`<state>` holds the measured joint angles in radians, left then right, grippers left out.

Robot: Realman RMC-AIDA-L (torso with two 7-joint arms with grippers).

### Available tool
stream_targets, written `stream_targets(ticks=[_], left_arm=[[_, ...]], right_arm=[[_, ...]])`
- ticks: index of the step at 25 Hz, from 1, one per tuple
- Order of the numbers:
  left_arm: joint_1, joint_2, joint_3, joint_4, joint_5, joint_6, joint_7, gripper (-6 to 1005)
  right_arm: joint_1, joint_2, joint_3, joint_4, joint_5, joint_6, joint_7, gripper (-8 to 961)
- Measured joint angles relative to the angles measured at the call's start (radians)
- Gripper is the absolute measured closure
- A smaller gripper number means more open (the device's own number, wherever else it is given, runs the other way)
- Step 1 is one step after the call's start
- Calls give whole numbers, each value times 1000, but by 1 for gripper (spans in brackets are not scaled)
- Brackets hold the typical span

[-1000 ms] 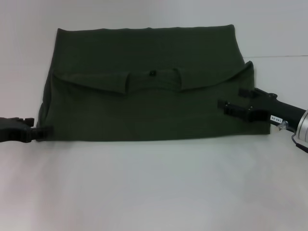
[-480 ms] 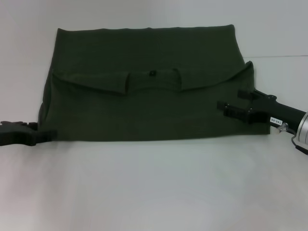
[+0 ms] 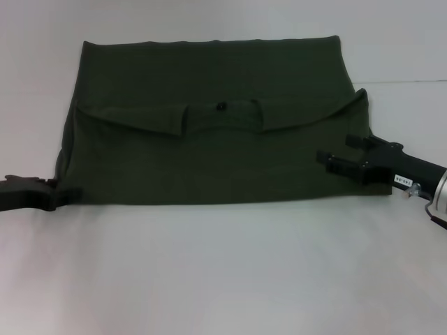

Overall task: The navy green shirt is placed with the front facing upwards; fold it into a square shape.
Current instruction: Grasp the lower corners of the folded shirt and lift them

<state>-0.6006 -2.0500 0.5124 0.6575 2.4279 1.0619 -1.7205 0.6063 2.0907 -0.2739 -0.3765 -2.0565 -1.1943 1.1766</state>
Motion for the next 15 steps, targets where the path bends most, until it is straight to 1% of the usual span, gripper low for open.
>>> stream_targets(ticks=[5, 15], left_arm=[[1, 0, 0, 4, 0, 0, 7, 501], [2, -2, 3, 6, -5, 10, 25, 886]], right_arm=[[-8, 0, 5, -2, 1, -3, 0, 57], [-29, 0, 11, -8, 7, -17, 0, 59]])
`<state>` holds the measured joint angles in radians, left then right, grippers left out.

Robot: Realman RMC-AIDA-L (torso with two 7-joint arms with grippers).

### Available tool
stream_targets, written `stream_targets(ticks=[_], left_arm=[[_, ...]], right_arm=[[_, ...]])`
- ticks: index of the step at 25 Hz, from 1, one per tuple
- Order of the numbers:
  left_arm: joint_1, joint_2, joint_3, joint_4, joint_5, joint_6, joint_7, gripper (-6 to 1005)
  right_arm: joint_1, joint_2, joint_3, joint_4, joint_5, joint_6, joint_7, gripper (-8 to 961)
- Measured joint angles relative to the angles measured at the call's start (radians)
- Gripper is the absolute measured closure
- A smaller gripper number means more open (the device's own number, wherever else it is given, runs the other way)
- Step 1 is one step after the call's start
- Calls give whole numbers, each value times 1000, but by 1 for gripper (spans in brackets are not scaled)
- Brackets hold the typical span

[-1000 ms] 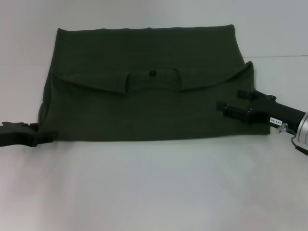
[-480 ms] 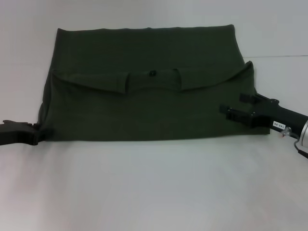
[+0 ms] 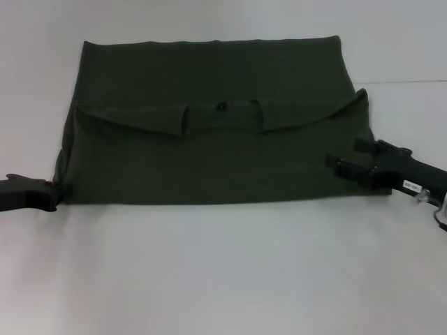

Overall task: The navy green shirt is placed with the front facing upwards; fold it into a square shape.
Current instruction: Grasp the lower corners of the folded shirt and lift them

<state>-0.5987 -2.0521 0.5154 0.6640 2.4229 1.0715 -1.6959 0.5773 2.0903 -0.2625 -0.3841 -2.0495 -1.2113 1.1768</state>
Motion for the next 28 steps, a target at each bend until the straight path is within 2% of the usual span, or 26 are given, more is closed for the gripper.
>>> stream_targets(ticks=[1, 7, 10, 14, 22, 28], left_arm=[[0, -1, 0, 0, -3, 1, 3, 924], [1, -6, 0, 2, -9, 2, 11, 948], [-2, -7, 0, 2, -10, 2, 14, 948], [-3, -10, 0, 3, -19, 2, 20, 948], [-3, -19, 0, 16, -25, 2, 24, 948], [-2, -23, -3, 18, -26, 2, 34, 947]], right_arm=[[-10, -1, 2, -1, 11, 1, 1, 59], [-81, -4, 5, -29, 98, 32, 9, 60], [-95, -7, 3, -32, 109, 72, 27, 61], [-93, -8, -10, -26, 103, 138, 57, 61], [-78, -2, -89, -12, 103, 193, 90, 63], [-71, -1, -100, 10, 103, 213, 92, 64]])
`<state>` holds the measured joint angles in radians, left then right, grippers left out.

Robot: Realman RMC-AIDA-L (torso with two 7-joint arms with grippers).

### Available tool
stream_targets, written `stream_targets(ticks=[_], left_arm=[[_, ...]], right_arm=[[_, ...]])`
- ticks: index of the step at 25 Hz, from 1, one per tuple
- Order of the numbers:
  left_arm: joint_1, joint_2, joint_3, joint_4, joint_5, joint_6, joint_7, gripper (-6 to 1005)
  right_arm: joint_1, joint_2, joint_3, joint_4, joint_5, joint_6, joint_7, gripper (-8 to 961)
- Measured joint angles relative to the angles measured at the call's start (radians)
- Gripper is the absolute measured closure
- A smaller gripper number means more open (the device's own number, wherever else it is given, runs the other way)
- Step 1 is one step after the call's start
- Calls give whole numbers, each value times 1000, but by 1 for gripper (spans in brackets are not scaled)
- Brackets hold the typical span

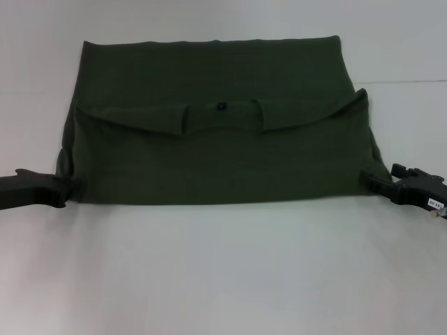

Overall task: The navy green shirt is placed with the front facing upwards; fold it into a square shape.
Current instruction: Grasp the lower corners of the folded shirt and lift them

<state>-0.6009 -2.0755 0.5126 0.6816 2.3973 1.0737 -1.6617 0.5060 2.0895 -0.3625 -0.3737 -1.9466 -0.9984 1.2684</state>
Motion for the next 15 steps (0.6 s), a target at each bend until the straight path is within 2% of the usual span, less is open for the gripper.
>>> stream_targets(ticks=[2, 13, 15], left_arm=[[0, -2, 0, 0, -4, 0, 3, 947], [7, -4, 2, 1, -35, 8, 26, 947], [7, -5, 2, 1, -36, 9, 26, 947]], right_arm=[[0, 0, -5, 1, 0, 8, 0, 64], [5, 0, -38, 3, 0, 21, -3, 276], [5, 0, -38, 1, 0, 21, -3, 421]])
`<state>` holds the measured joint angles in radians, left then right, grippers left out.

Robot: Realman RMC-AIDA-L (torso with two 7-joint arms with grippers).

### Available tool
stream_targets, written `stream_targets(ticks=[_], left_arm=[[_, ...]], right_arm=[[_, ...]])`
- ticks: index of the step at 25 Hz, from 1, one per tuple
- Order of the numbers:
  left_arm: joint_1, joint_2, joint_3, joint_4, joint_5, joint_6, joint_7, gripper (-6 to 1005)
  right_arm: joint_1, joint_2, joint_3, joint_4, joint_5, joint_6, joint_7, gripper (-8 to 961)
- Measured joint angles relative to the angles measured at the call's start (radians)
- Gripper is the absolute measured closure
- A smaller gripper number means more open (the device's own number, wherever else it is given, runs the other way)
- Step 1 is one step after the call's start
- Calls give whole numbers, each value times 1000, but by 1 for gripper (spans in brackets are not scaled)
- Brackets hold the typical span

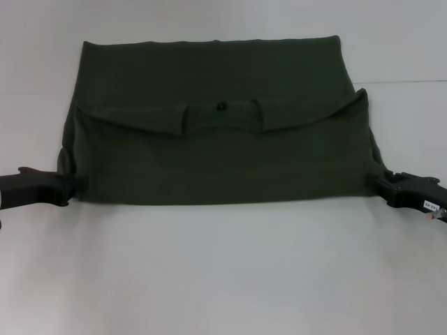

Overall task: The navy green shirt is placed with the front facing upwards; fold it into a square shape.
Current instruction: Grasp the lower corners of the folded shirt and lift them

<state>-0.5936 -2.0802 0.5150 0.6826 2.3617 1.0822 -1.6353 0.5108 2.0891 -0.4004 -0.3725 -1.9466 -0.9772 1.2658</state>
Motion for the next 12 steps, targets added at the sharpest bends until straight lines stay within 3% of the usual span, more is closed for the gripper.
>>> stream_targets(ticks=[7, 12], left_arm=[[2, 0, -1, 0, -1, 4, 16, 946], [25, -4, -8, -1, -48, 37, 112, 941]], right_arm=[[-4, -1, 0, -8, 0, -8, 2, 740], [-18, -2, 0, -11, 0, -30, -12, 907]])
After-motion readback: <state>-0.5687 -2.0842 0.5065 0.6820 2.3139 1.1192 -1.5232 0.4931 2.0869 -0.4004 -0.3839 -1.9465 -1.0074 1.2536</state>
